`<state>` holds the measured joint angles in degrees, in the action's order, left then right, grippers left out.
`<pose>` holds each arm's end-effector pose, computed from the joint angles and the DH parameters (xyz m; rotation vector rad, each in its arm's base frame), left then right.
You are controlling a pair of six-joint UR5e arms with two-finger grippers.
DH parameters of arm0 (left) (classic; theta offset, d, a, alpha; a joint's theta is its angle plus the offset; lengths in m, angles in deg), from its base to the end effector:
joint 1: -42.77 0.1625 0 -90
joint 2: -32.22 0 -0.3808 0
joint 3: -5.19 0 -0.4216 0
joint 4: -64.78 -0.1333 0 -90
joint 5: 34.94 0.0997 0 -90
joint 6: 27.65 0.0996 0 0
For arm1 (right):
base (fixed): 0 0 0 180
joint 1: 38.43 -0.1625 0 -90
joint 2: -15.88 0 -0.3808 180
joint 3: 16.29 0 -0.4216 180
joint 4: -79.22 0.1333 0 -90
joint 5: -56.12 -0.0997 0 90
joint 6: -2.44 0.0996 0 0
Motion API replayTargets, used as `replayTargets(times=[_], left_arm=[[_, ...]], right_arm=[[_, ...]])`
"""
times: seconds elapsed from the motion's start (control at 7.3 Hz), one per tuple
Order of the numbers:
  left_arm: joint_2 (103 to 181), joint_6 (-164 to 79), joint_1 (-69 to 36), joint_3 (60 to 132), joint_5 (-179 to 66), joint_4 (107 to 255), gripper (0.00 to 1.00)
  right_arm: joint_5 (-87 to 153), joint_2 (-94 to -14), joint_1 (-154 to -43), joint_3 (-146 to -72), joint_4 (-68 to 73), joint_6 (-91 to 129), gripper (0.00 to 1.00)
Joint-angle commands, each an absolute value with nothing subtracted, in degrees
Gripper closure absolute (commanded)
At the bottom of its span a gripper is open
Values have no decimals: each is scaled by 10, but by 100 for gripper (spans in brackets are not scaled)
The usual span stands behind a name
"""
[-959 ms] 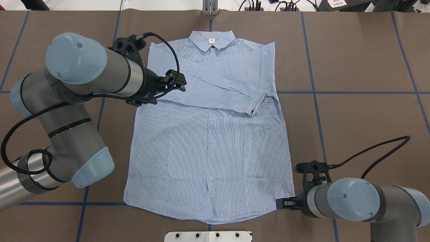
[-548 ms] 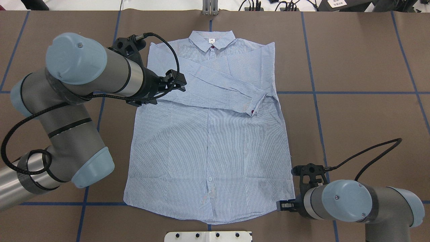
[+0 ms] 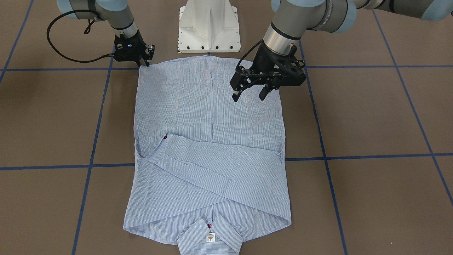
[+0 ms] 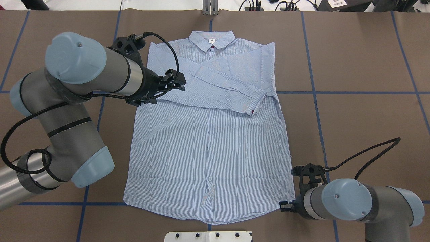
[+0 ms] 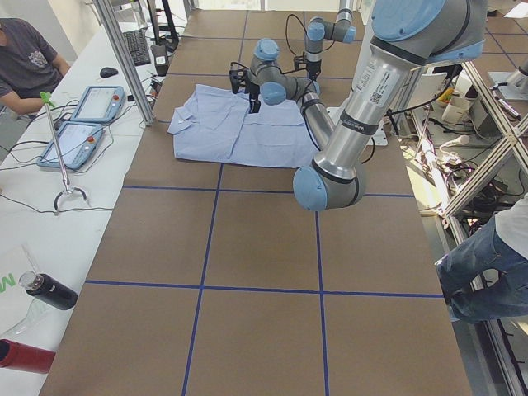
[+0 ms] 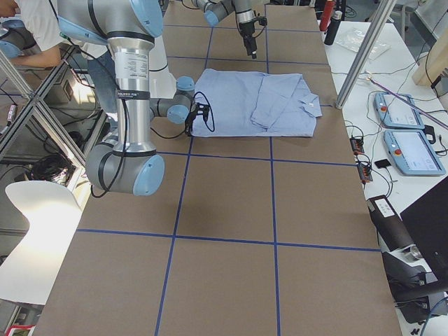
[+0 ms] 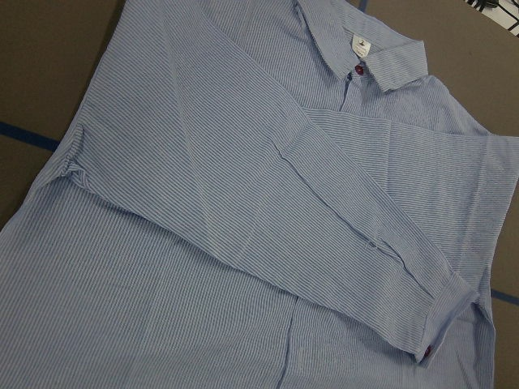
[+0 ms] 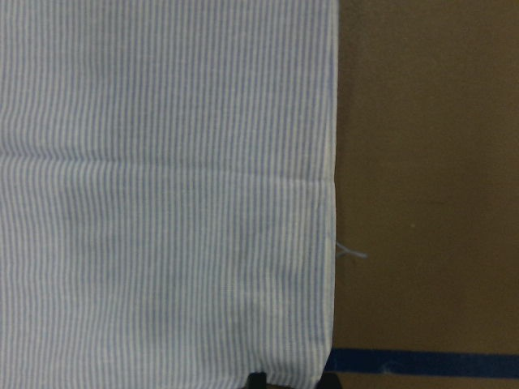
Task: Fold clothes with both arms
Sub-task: 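Move the right gripper to one near hem corner while the left moves to the other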
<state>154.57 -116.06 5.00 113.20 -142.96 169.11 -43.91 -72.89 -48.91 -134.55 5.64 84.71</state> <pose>0.4123 -0.4491 0.1099 0.1137 1.1547 -0.3822 -0.4853 -0.2077 0.3323 -0.0370 -0.8152 -0.0248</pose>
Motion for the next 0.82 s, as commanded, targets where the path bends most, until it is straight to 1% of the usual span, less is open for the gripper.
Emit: replayTargets(times=[0.0,0.41,0.55,0.68], left_arm=[[1546,-1161,50,1132,-1430,1691,0],[1547,-1161,49,1132,-1429,1691,0],[1547,-1161,49,1132,-1429,1691,0],[1547,-1161,48,1132,-1429,1691,0]], right_arm=[[-454,-729,-499,-1347,58,846,73],[-455,-729,-504,-1349,59,846,80],[-455,-729,-506,-1349,59,846,92],[-455,-728,-510,-1349,59,846,100]])
